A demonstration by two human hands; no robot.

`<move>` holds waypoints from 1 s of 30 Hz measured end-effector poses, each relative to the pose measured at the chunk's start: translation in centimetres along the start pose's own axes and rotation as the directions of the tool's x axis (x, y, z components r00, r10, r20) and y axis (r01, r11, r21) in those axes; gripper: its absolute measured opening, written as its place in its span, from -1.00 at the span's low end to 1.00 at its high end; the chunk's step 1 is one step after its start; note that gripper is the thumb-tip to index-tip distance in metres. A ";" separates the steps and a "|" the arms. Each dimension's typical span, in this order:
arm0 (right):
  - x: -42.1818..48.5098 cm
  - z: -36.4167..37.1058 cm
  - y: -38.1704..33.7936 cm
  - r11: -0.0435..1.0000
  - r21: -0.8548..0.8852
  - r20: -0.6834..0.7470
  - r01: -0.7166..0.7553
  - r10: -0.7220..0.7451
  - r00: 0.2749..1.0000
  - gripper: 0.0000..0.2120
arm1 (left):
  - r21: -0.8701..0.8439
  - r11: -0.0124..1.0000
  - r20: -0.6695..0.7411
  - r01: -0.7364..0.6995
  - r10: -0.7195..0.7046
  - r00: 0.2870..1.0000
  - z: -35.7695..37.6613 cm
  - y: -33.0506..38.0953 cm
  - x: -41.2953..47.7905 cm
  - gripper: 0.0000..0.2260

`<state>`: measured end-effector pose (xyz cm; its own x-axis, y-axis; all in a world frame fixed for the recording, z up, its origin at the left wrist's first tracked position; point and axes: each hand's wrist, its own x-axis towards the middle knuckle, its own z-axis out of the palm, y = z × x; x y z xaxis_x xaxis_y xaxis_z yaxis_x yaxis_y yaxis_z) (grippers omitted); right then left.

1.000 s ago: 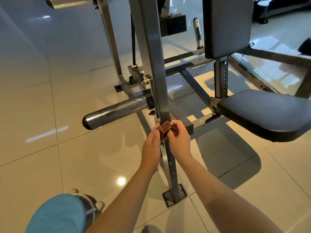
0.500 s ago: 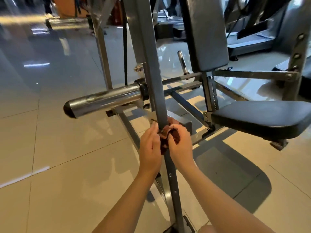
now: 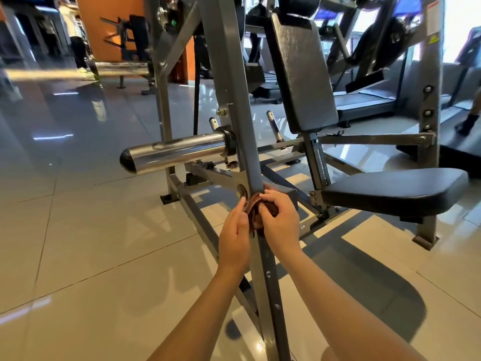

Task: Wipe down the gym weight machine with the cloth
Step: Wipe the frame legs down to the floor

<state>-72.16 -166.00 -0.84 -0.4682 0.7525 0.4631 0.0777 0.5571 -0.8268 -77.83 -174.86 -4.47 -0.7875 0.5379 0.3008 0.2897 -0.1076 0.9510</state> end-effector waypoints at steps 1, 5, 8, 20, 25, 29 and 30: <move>0.6 -0.2 -0.3 1.000 -0.027 0.000 0.005 -0.005 1.000 -0.82 | 0.042 0.999 -0.001 -0.032 0.032 0.999 0.0 0.5 0.3 -0.67; 3.7 0.2 -3.3 0.999 -0.013 -0.036 0.044 -0.044 0.998 -0.82 | 0.093 0.994 -0.007 -0.061 0.062 0.998 -0.2 1.8 2.1 -0.65; 2.7 0.7 -2.8 0.999 0.009 -0.057 0.037 -0.037 0.998 -0.84 | 0.116 0.990 -0.023 -0.080 0.084 0.996 0.1 1.5 2.5 -0.62; 1.7 1.4 -2.5 0.991 -0.017 -0.072 0.136 -0.137 0.988 -0.87 | 0.045 0.998 0.060 -0.045 0.042 0.997 -0.6 1.7 1.7 -0.65; -1.0 -0.6 0.6 0.994 -0.103 0.008 0.035 -0.035 0.999 -0.87 | 0.106 0.994 0.030 -0.035 0.032 0.999 0.2 1.2 0.5 -0.60; 3.4 -0.2 -2.8 0.996 -0.014 -0.011 0.089 -0.090 0.996 -0.86 | 0.134 0.988 -0.012 -0.078 0.080 0.997 0.0 2.5 1.4 -0.60; 4.1 0.1 -3.5 0.996 -0.002 -0.010 0.085 -0.085 0.996 -0.84 | 0.145 0.986 -0.016 -0.081 0.084 0.996 -0.1 2.6 1.7 -0.60</move>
<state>-74.40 -164.90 3.94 -0.4639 0.7061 0.5349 0.0395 0.6197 -0.7838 -78.48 -174.35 -1.45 -0.7689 0.5135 0.3809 0.4285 -0.0284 0.9031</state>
